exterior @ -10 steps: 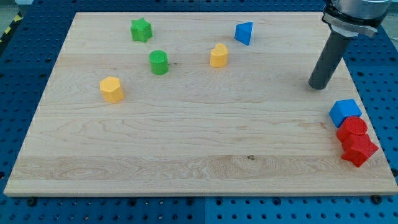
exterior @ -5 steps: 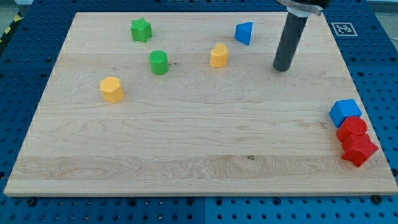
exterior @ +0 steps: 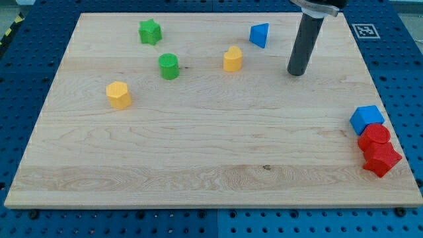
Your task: Nudge the yellow heart little bit
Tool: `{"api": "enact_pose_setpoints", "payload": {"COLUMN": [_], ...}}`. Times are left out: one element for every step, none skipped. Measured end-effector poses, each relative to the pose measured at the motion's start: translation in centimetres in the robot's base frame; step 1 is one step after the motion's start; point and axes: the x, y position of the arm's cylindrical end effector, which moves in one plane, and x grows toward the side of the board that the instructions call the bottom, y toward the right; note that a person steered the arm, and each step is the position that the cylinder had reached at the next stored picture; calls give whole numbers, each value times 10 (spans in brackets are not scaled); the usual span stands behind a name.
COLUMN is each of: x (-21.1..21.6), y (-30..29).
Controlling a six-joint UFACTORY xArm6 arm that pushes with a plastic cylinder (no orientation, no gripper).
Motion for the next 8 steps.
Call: {"api": "enact_pose_setpoints", "payload": {"x": [0, -1, -13, -39, -43, -56, -87, -100], "y": [-11, -24, -38, -44, -76, -120, -138, -139]}}
